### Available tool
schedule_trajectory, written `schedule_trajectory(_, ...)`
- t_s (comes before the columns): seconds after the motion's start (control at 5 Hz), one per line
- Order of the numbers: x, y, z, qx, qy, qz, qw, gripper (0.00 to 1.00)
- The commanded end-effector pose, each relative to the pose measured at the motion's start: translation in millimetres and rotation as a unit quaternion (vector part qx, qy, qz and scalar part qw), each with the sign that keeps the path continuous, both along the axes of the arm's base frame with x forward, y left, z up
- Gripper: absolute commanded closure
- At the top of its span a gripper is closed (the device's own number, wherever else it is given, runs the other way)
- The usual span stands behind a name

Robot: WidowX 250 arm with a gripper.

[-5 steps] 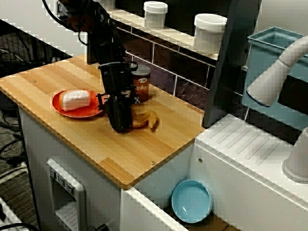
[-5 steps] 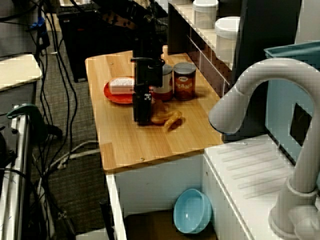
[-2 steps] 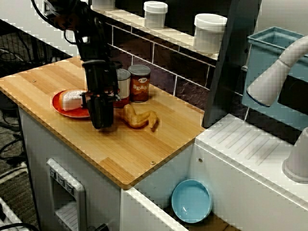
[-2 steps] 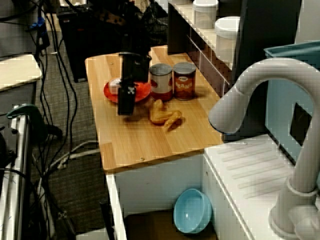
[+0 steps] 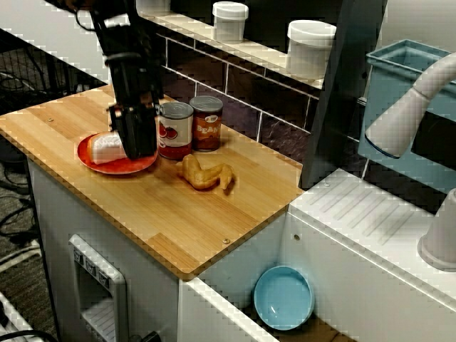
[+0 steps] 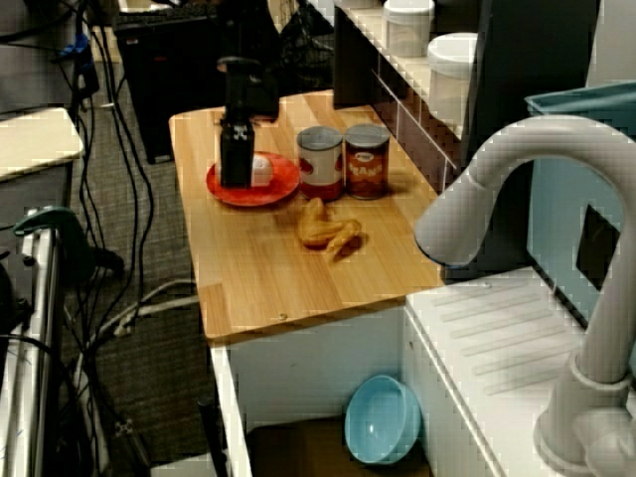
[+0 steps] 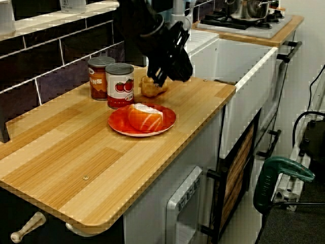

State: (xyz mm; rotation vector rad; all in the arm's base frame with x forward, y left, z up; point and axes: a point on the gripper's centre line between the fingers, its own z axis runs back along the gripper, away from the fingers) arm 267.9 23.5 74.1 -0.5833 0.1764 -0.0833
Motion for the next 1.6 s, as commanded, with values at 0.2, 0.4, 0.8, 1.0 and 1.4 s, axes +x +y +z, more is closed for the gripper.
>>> schedule_trajectory(0.2, 12.1, 42, 57.3, 0.169, -0.171, -0.009, 0.9706, 1.0)
schedule_trajectory(0.4, 19.5, 53, 57.7, 0.218, -0.218, -0.01, 0.9512, 1.0)
schedule_trajectory(0.8, 35.2, 76, 46.5, 0.273, -0.263, 0.003, 0.9253, 1.0)
schedule_trajectory(1.0, 50.0, 87, 40.2, 0.285, -0.267, 0.007, 0.9206, 1.0)
schedule_trajectory(1.4, 72.5, 98, 32.9, 0.293, -0.281, -0.015, 0.914, 1.0)
